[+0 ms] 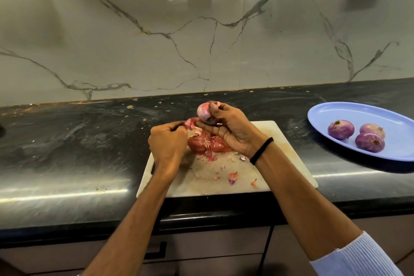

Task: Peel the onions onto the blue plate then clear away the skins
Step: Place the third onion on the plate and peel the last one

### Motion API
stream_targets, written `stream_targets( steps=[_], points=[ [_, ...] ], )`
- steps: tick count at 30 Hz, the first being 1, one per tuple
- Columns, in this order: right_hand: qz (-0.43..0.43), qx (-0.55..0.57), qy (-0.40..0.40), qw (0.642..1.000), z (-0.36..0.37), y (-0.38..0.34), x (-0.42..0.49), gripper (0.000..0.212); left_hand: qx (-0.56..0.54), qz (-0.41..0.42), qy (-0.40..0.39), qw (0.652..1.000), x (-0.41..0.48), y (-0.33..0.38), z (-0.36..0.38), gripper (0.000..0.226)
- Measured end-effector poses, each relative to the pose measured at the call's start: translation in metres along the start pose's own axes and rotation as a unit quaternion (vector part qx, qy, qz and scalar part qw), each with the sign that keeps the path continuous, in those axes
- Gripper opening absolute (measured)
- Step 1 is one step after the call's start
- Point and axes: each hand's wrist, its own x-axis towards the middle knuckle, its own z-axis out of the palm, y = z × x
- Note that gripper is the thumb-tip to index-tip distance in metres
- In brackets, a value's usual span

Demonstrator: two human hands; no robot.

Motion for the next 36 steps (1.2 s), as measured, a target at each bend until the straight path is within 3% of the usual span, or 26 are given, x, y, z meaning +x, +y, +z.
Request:
stream_targets(
  steps=[1,4,7,9,14,23,28,33,36],
  points=[
    [-0.001,0.01,0.01,1.0,-0.001,-0.001,0.0,0.04,0.034,0.02,-0.007,0.999,-0.001,0.0,0.0,0.025],
    [-0.009,-0.01,0.018,1.0,-0.002,-0.002,-0.001,0.041,0.115,0.12,-0.041,0.985,0.002,-0.007,0.003,0.058],
    [-0.004,-0.039,-0.004,0.999,0.0,0.0,-0.005,0.038,0.069,0.198,-0.149,0.966,0.0,-0.002,0.006,0.068],
    [0.001,-0.029,-0.021,0.999,0.001,0.001,-0.005,0.036,0.039,0.213,-0.172,0.961,-0.001,-0.002,0.009,0.065],
    [-0.024,-0.045,-0.02,0.999,-0.005,0.001,-0.001,0.033,-0.066,0.129,-0.179,0.973,0.002,-0.003,0.005,0.05],
    [-0.034,-0.065,0.053,0.996,-0.011,0.004,0.0,0.024,-0.222,0.046,-0.179,0.957,0.0,-0.001,0.005,0.035],
    [-0.081,-0.154,0.098,0.98,-0.012,0.008,0.002,0.012,-0.233,0.015,-0.2,0.951,0.002,0.001,0.004,0.027],
    [-0.145,-0.179,0.116,0.966,-0.013,0.009,0.001,0.005,-0.206,0.006,-0.215,0.955,0.002,-0.001,0.006,0.049],
    [-0.185,-0.187,0.149,0.953,-0.014,0.008,0.005,0.006,-0.303,-0.064,-0.208,0.928,0.005,0.001,0.009,0.03]
  ],
)
